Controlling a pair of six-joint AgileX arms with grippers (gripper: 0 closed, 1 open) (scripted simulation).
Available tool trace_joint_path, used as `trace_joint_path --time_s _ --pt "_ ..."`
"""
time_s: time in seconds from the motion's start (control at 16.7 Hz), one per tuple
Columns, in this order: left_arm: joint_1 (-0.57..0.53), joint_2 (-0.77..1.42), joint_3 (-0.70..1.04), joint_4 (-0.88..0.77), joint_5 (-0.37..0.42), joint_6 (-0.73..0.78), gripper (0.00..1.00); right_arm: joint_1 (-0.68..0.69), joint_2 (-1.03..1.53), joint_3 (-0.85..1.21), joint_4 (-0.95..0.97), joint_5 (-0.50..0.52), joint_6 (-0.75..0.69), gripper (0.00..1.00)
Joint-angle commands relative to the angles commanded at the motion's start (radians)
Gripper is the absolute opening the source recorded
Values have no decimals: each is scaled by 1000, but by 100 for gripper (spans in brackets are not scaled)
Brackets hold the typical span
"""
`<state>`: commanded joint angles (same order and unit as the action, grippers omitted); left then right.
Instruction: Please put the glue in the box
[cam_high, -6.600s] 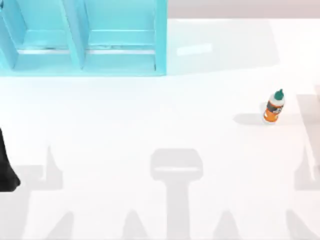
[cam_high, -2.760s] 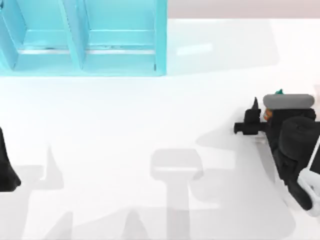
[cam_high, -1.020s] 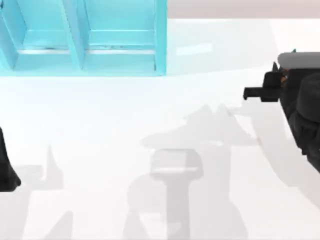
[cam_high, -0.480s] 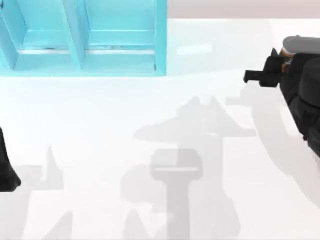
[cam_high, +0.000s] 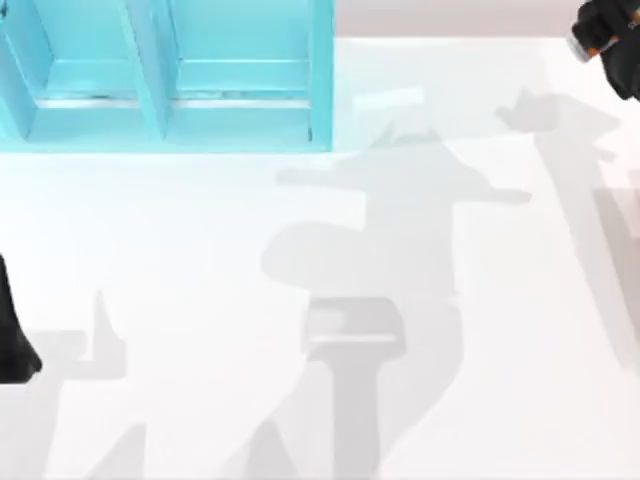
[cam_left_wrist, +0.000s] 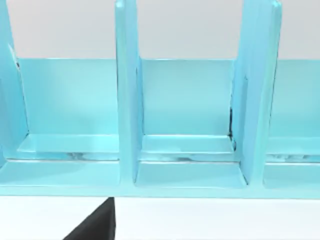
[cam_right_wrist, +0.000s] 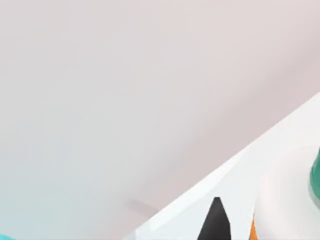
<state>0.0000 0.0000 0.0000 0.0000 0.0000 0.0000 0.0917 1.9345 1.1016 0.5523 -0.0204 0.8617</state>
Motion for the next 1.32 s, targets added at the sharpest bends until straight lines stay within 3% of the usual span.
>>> trace_joint_path --time_s 0.48,0.9,1.08,1.32 --pt "0 0 0 0 0 0 100 -398 66 372 -759 -483 1142 0" --pt "0 0 0 0 0 0 100 -785 148 452 -1521 -881 2155 0" --pt "0 0 0 0 0 0 100 -928 197 416 -1809 -1018 2484 0" --pt "0 0 0 0 0 0 100 -1075 254 345 -2098 -1148 2775 0"
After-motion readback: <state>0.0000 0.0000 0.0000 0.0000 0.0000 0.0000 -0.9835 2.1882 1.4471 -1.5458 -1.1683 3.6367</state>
